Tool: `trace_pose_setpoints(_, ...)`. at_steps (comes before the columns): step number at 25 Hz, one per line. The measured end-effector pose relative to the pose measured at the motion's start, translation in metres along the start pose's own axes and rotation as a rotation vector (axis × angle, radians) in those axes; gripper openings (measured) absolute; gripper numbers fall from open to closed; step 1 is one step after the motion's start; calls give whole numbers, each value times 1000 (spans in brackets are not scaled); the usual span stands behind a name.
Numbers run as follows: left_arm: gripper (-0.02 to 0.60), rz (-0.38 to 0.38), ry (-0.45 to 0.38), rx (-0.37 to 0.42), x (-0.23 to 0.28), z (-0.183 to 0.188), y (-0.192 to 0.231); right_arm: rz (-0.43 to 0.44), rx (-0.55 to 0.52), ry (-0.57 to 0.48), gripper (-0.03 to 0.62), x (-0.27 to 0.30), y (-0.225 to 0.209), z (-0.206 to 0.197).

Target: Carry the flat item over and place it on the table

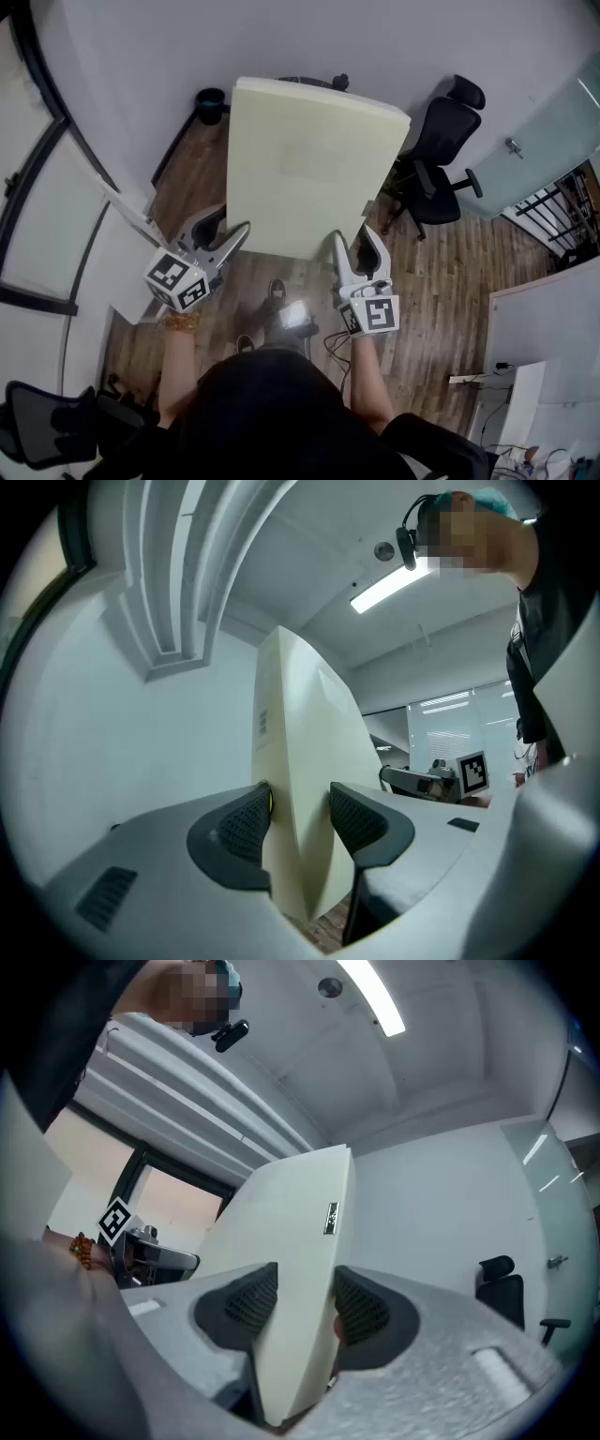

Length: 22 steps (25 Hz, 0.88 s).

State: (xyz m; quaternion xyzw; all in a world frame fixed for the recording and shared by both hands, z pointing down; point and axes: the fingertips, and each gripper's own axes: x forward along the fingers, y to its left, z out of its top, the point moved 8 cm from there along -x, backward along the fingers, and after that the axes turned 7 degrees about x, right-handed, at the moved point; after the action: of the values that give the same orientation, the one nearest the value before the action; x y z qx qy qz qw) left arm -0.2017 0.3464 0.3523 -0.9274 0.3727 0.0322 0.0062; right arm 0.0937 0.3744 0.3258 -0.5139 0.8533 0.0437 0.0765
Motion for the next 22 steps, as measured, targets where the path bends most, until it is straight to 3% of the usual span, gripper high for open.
trace_pose_setpoints(4, 198, -8, -4, -39, 0, -4, -4, 2, 19, -4, 190, -4, -1, 1)
trace_pose_setpoints(22, 198, -14, -8, -34, -6, -11, -10, 2, 41, 5, 193, -17, 0, -8)
